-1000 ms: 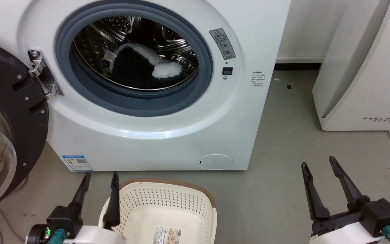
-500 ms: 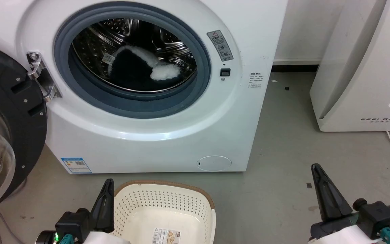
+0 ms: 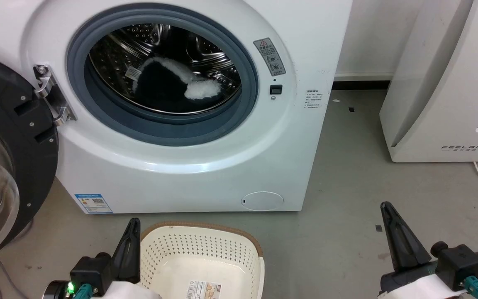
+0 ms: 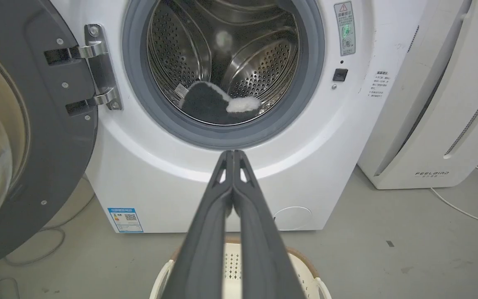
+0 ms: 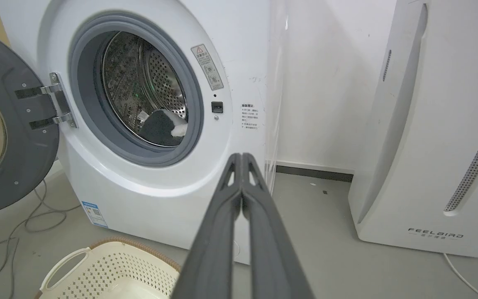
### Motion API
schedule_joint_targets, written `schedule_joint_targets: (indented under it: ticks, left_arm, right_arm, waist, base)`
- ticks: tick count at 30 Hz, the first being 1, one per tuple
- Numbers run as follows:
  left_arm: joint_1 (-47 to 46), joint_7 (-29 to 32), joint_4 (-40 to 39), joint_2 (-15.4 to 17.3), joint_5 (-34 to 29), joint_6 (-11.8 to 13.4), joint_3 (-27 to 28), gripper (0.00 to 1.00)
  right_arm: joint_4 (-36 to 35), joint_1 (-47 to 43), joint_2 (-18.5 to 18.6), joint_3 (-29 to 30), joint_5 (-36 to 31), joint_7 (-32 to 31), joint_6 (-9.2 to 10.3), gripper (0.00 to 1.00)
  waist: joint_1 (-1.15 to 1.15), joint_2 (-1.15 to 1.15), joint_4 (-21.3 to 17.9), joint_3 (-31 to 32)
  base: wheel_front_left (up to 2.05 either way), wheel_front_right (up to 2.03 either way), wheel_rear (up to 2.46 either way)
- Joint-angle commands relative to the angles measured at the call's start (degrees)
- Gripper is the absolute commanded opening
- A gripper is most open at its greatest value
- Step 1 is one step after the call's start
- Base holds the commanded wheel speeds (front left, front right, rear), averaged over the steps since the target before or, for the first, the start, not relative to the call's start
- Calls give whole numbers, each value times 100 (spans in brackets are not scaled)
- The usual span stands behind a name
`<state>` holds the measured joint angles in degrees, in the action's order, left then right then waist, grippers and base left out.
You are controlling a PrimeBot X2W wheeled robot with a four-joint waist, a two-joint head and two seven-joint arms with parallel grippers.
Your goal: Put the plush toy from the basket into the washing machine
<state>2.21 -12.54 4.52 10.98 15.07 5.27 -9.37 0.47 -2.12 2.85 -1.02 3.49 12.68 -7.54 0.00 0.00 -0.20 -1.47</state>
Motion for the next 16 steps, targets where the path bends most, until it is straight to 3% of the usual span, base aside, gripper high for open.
schedule_joint_targets:
  ticks: [1,16]
  left_arm:
    - [-36,40,-39,-47,-79,-38,52,0]
    - [-65,227,-103,-165,-299,-114,189,0]
  right_arm:
    - [-7,36,0,10,-53,-49,1,0]
    - [-13,63,1,24,-99,-237,2,0]
  waist:
    - [0,0,1,2]
    - [0,0,4,25]
  base:
    - [0,0,0]
    - [0,0,0]
